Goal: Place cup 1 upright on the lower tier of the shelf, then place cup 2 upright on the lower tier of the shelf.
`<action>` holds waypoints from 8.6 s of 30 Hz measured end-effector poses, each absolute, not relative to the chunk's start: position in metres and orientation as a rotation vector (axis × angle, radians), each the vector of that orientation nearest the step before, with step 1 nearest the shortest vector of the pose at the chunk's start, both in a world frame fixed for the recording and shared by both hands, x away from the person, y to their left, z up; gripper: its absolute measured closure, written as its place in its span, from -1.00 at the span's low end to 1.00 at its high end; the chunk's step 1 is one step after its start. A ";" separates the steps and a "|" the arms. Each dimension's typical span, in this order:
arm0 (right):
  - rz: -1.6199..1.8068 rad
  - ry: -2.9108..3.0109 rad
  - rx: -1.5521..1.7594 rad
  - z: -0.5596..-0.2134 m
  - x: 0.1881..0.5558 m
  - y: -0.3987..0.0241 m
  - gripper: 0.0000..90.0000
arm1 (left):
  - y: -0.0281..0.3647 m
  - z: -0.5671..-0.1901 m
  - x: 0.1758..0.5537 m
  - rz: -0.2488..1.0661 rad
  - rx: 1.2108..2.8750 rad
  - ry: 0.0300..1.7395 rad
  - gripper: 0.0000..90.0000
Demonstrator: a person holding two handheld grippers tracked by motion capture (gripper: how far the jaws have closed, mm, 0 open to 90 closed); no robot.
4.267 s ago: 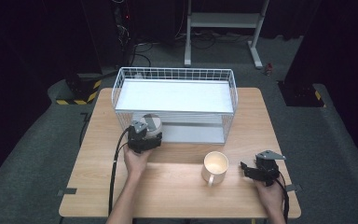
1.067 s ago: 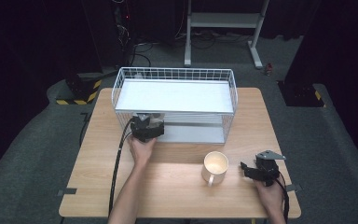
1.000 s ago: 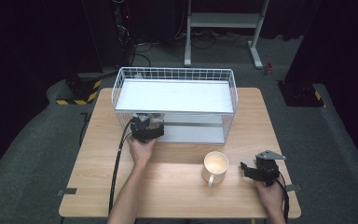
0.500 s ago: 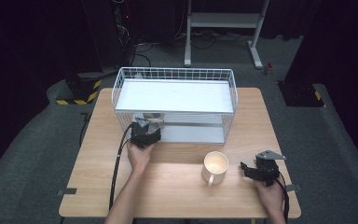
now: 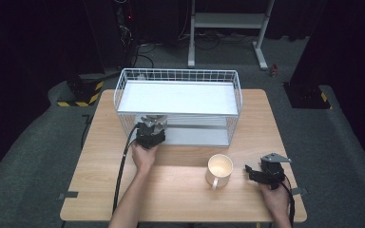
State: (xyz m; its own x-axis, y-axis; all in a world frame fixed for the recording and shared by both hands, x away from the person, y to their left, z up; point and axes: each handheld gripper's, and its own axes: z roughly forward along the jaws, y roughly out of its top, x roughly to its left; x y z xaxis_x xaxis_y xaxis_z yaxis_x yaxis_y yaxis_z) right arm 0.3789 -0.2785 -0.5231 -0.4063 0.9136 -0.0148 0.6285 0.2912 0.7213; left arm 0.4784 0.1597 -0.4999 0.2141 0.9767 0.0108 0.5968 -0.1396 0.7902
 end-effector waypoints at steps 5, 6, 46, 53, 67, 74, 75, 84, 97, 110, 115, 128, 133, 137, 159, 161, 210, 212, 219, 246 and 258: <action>0.899 2.139 1.380 -0.523 0.379 -0.278 -0.41 | 0.161 -0.502 0.485 0.727 1.844 1.479 -0.14; 0.899 2.139 1.380 -0.523 0.379 -0.278 -0.41 | 0.161 -0.502 0.486 0.728 1.851 1.479 -0.14; 0.899 2.139 1.380 -0.523 0.379 -0.278 -0.41 | 0.165 -0.472 0.434 0.636 1.828 1.328 -0.40; 0.899 2.139 1.380 -0.523 0.379 -0.278 -0.41 | 0.168 -0.472 0.424 0.626 1.829 1.313 -0.41; 0.899 2.139 1.380 -0.523 0.379 -0.278 -0.41 | 0.182 -0.465 0.406 0.593 1.797 1.308 -0.48; 0.899 2.138 1.380 -0.523 0.379 -0.278 -0.41 | 0.188 -0.463 0.398 0.589 1.786 1.305 -0.50; 0.899 2.138 1.380 -0.523 0.379 -0.278 -0.41 | 0.188 -0.463 0.397 0.593 1.791 1.301 -0.50; 0.899 2.138 1.380 -0.523 0.379 -0.278 -0.41 | 0.192 -0.462 0.389 0.549 1.781 1.292 -0.53; 0.899 2.138 1.380 -0.523 0.379 -0.278 -0.41 | 0.200 -0.462 0.372 0.556 1.778 1.292 -0.54; 0.899 2.139 1.380 -0.523 0.379 -0.278 -0.41 | 0.208 -0.466 0.360 0.574 1.774 1.306 -0.53; 0.899 2.138 1.380 -0.523 0.379 -0.278 -0.41 | 0.211 -0.469 0.354 0.586 1.782 1.313 -0.54; 0.899 2.138 1.380 -0.523 0.379 -0.278 -0.41 | 0.210 -0.474 0.344 0.583 1.786 1.320 -0.54; 0.899 2.138 1.380 -0.523 0.379 -0.278 -0.41 | 0.210 -0.477 0.340 0.576 1.791 1.324 -0.54; 0.899 2.138 1.380 -0.523 0.379 -0.278 -0.41 | 0.210 -0.479 0.339 0.574 1.793 1.323 -0.54; 0.899 2.138 1.380 -0.523 0.379 -0.278 -0.41 | 0.208 -0.494 0.332 0.588 1.813 1.363 -0.54; 0.899 2.138 1.380 -0.523 0.379 -0.278 -0.41 | 0.208 -0.497 0.332 0.599 1.833 1.364 -0.54; 1.083 2.218 1.286 -0.518 0.350 -0.274 -0.70 | 0.209 -0.528 0.342 0.672 1.891 1.505 -0.60; 1.118 2.229 1.249 -0.518 0.343 -0.272 -0.70 | 0.209 -0.528 0.342 0.672 1.891 1.505 -0.60; 1.246 2.242 1.199 -0.512 0.327 -0.264 -0.73 | 0.209 -0.528 0.342 0.673 1.890 1.507 -0.59; 1.339 2.276 1.000 -0.475 0.323 -0.225 -0.79 | 0.209 -0.528 0.342 0.673 1.893 1.505 -0.58; 1.339 2.305 0.947 -0.467 0.332 -0.210 -0.80 | 0.209 -0.528 0.342 0.675 1.890 1.508 -0.58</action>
State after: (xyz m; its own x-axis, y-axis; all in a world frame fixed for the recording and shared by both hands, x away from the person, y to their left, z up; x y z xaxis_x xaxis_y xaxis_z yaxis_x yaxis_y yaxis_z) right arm 0.3322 -0.2100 -0.4673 -0.7328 0.6780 0.0580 0.3863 0.3443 0.8557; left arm 0.3417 0.2086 -0.5283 0.2173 0.9760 0.0117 0.6588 -0.1554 0.7361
